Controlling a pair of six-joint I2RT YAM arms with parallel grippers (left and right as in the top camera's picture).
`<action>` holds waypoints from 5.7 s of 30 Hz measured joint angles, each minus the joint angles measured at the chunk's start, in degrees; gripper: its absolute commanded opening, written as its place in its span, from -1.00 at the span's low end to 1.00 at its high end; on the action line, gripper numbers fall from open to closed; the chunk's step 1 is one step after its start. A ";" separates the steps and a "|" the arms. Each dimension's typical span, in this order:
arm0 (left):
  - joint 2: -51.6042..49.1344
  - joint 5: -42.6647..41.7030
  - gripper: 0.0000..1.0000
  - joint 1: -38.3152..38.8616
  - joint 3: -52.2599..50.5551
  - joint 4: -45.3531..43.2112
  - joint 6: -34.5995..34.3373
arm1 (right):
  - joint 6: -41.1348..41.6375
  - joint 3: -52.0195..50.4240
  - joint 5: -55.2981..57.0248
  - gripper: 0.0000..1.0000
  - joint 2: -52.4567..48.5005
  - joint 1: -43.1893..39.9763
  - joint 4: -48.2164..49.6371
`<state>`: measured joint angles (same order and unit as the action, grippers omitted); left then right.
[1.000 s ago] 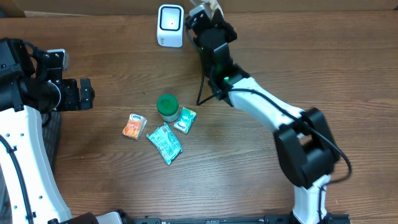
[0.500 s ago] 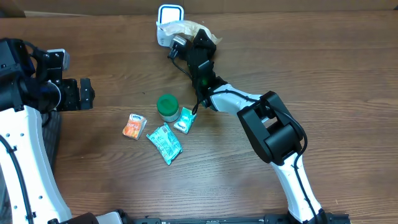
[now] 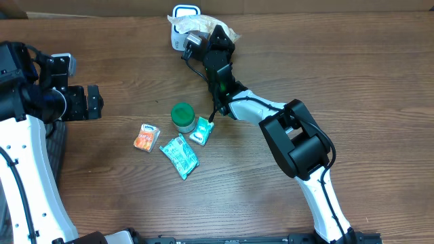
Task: Scan the item barcode
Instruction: 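Lift the Pantree bag and hold it under the scanner, then carry the Pantree bag right and set it on the table, then move the right gripper to the mint-green wipes pack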
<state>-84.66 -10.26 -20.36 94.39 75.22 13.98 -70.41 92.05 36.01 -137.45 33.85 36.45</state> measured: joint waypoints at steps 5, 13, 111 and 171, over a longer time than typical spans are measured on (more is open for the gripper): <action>0.00 0.00 0.99 0.00 0.00 0.00 -0.02 | 2.03 0.00 0.44 -0.92 0.00 -0.11 0.02; 0.00 0.00 0.99 0.00 0.00 0.00 0.00 | 4.50 0.00 1.27 -0.93 0.00 0.00 0.02; -0.11 0.00 0.99 0.00 0.00 0.00 0.00 | 84.41 -13.18 -55.12 1.00 47.69 -41.38 -107.27; -0.11 0.00 0.99 0.00 0.00 0.00 0.00 | 115.32 -23.43 -53.51 -0.92 25.20 -0.09 -64.89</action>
<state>-84.77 -10.26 -20.36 94.39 75.22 13.98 44.91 68.62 -17.50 -112.25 33.76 -28.45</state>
